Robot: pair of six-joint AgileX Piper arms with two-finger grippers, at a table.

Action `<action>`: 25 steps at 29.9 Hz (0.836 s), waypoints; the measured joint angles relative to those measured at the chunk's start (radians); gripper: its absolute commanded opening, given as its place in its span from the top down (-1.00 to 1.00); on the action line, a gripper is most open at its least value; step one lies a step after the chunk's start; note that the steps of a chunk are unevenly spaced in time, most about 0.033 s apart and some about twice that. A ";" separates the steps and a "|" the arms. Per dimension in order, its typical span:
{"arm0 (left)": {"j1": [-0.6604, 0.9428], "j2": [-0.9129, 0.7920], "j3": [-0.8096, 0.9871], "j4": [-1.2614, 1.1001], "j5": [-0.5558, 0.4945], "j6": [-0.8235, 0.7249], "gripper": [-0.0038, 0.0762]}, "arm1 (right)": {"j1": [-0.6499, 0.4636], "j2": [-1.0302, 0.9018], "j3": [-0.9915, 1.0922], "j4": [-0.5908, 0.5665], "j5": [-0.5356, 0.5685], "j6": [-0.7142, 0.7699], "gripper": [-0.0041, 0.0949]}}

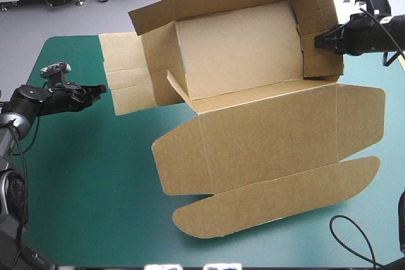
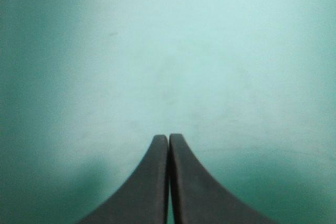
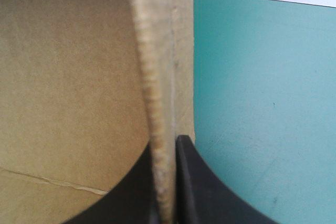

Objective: Fold the box

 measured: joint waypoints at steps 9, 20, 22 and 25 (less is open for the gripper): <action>-0.031 0.037 -0.009 -0.610 0.359 0.535 0.93 | 0.000 -0.001 0.000 0.012 0.000 -0.003 0.95; -0.091 0.021 -0.077 -0.609 0.553 0.446 0.93 | 0.000 -0.001 0.000 0.010 0.000 -0.004 0.95; -0.094 -0.001 -0.084 -0.595 0.553 0.423 0.93 | 0.000 -0.001 0.000 0.002 0.000 -0.005 0.95; -0.102 -0.048 -0.086 -0.584 0.557 0.399 0.93 | 0.000 -0.001 0.000 -0.027 0.000 -0.005 0.95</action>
